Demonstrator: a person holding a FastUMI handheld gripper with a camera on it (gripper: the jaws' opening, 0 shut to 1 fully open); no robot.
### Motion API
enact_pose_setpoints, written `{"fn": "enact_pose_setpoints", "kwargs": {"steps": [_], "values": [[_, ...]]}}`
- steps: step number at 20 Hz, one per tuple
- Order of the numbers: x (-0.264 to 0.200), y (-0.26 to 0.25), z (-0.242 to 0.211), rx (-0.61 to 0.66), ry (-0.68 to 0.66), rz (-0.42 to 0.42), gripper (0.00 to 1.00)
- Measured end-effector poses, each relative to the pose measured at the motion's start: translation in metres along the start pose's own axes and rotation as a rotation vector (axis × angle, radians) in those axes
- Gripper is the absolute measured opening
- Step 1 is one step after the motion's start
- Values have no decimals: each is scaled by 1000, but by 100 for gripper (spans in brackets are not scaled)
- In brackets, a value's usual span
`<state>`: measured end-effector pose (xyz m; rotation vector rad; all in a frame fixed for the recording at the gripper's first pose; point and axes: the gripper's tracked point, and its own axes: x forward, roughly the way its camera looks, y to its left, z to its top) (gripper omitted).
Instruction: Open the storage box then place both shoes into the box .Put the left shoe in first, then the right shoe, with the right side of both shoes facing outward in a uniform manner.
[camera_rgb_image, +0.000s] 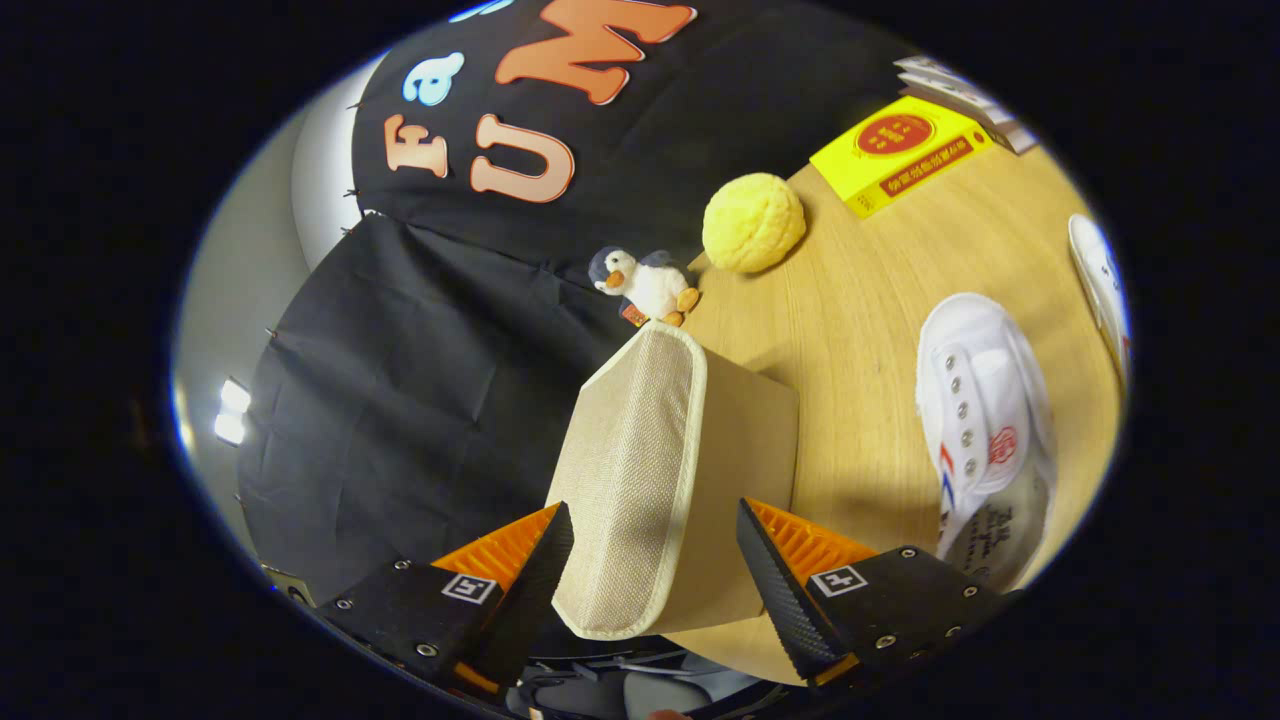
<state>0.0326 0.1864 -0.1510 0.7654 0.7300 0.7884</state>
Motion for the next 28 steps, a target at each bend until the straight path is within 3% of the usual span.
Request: {"fn": "enact_pose_setpoints", "kwargs": {"steps": [5,10,12,15,18,21,23,28], "values": [[18,14,-15,110,75,113,98],[25,29,-19,147,101,139,95],[12,37,-10,160,79,163,89],[-13,59,9,176,27,212,72],[-25,88,16,113,4,219,55],[-21,115,24,18,-27,166,15],[-15,153,25,-25,-19,192,9],[27,233,12,-160,31,217,9]]}}
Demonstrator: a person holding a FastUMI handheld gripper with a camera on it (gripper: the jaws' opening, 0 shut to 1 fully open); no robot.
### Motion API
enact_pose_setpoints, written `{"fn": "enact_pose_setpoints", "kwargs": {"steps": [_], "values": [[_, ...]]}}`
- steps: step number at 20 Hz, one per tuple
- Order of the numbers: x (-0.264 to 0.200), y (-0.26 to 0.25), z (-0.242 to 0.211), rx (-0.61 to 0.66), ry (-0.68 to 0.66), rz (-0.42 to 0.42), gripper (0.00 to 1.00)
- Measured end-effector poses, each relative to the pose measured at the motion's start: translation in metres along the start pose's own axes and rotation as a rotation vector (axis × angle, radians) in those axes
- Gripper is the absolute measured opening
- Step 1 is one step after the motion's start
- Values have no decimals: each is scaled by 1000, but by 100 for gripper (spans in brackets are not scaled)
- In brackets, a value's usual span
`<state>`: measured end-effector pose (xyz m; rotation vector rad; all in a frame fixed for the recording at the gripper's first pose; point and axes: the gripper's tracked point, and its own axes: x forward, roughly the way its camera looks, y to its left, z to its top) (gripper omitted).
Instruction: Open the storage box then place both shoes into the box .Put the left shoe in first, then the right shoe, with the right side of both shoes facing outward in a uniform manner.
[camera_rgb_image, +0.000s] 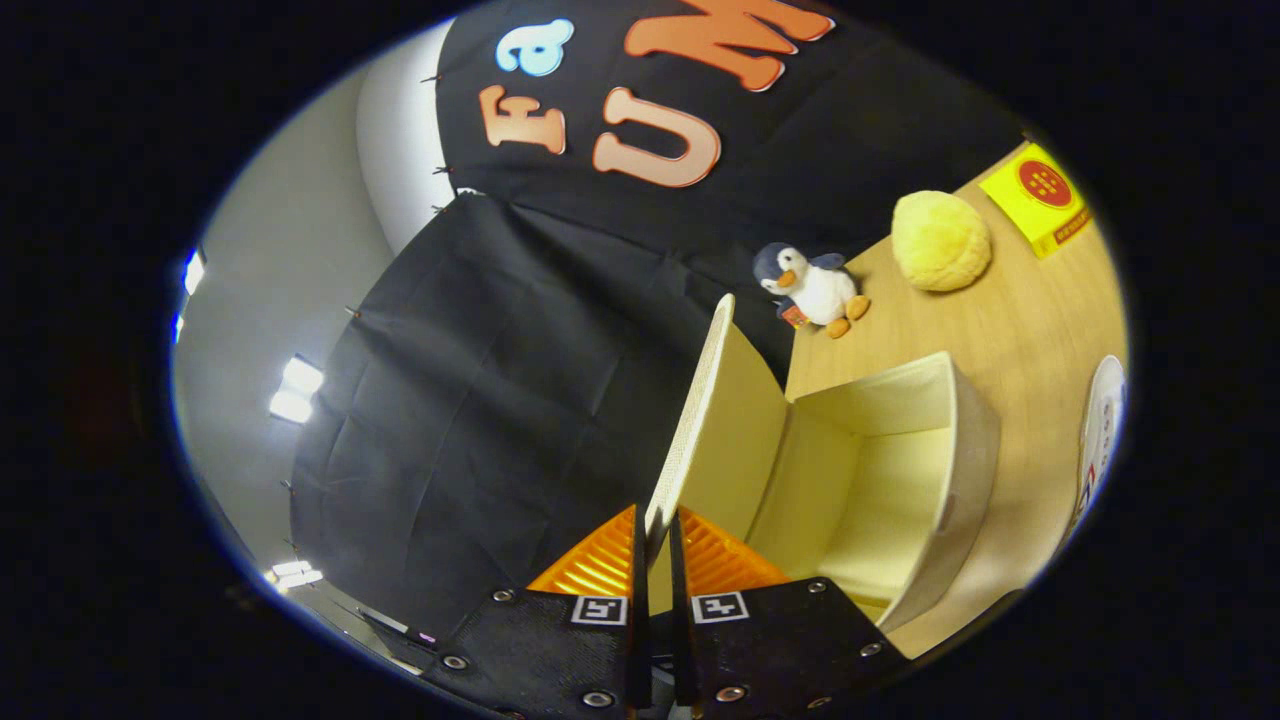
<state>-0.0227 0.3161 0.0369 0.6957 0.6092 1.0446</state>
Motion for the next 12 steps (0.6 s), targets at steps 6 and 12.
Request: {"fn": "enact_pose_setpoints", "kwargs": {"steps": [6,12], "values": [[90,39,-12,-7,40,14,10],[149,52,-18,-91,52,-34,64]]}}
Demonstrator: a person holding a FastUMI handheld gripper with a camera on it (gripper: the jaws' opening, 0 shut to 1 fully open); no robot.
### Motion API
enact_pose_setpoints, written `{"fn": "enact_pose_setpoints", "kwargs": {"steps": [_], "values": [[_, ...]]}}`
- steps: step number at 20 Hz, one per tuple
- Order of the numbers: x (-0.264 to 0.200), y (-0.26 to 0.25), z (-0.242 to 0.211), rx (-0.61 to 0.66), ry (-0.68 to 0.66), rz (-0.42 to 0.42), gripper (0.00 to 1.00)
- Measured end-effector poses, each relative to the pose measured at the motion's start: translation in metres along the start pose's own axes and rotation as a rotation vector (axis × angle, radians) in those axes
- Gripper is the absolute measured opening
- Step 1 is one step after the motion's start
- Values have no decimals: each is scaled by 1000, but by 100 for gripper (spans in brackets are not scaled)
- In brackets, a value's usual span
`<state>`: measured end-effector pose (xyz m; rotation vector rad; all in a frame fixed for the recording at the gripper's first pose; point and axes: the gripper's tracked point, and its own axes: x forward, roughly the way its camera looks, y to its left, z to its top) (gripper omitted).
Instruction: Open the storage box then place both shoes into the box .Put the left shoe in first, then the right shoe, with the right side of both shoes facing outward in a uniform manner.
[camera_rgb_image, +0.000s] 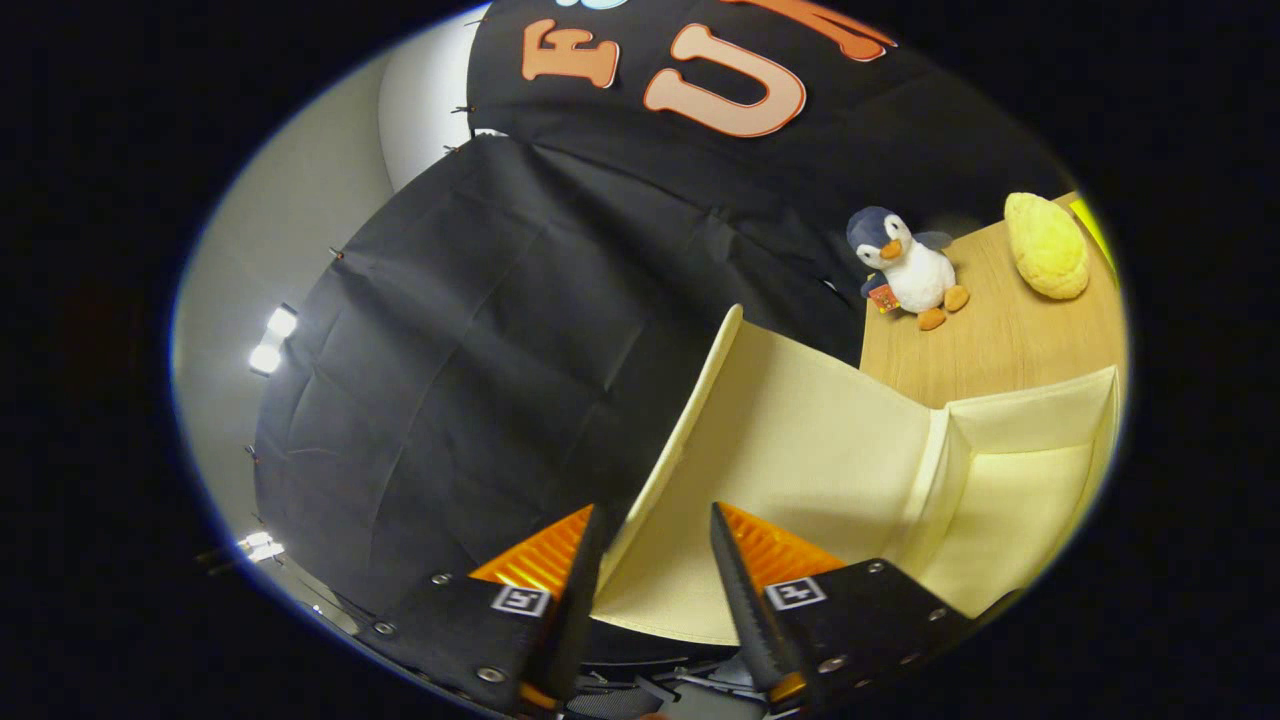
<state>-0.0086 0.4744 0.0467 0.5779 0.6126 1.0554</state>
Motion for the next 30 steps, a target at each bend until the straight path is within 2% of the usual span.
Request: {"fn": "enact_pose_setpoints", "kwargs": {"steps": [1,2,3,9,15,20,26,30], "values": [[6,-3,1,-1,-19,-18,87],[7,-7,9,1,-38,-34,95],[8,-13,12,-4,-55,-52,97],[-29,-80,29,-98,-131,-227,97],[-135,-182,60,-203,-260,-529,98],[-236,-260,68,-273,-309,-786,98],[-332,-321,43,-330,-321,-1012,98],[-373,-349,22,-358,-292,-1111,98]]}}
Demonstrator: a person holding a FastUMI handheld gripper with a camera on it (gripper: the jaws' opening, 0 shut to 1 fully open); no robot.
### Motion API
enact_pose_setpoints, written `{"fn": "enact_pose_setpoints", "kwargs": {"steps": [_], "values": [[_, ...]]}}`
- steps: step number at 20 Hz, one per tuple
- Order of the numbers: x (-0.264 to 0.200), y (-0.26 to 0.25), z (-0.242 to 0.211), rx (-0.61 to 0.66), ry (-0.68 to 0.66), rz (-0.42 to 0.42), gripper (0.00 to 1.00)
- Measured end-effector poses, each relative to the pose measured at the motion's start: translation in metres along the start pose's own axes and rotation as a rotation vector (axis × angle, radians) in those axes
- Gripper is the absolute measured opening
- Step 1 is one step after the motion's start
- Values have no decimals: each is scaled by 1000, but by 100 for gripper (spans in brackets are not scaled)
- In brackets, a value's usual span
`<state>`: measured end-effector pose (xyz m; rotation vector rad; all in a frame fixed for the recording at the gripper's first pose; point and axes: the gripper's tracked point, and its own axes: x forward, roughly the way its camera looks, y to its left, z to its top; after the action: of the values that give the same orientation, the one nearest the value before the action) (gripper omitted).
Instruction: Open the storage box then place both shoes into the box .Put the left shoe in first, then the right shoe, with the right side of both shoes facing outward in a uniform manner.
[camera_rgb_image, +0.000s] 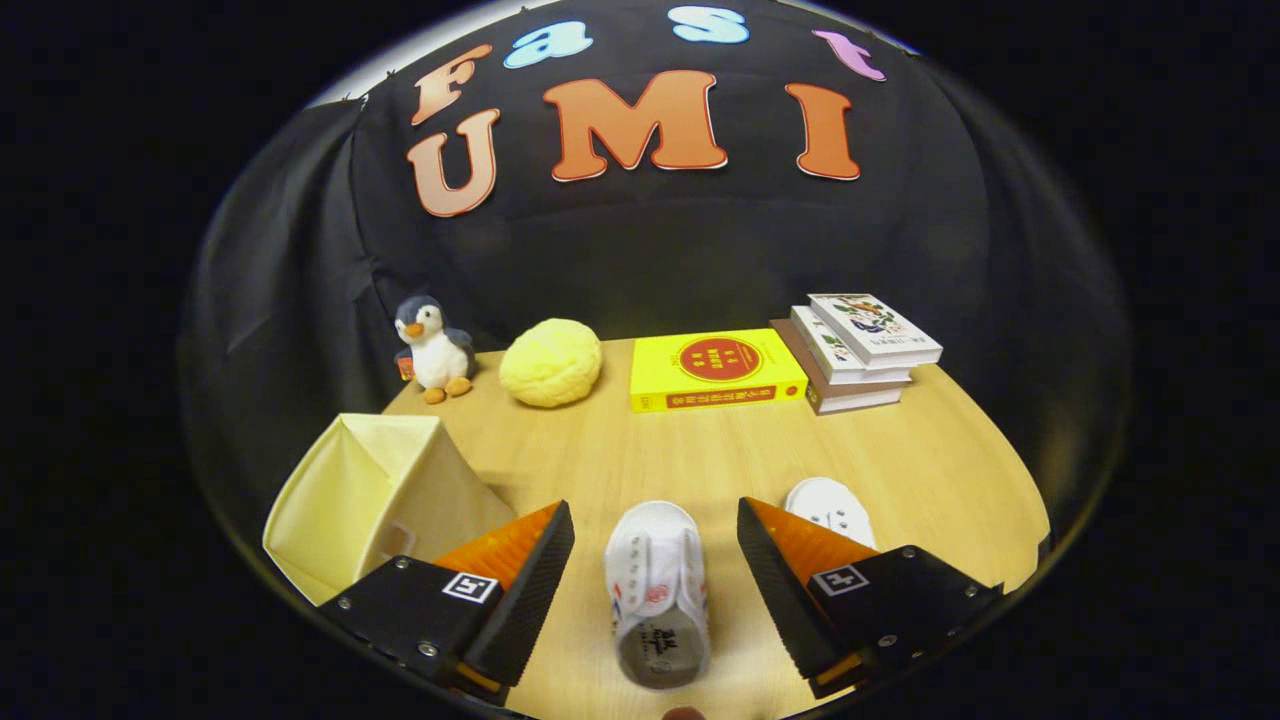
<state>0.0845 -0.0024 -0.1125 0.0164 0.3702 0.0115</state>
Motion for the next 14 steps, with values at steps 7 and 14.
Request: {"fn": "enact_pose_setpoints", "kwargs": {"steps": [7,14], "values": [[-3,-34,-58,-47,89,-50,99],[9,-34,-102,-72,183,-26,99]]}}
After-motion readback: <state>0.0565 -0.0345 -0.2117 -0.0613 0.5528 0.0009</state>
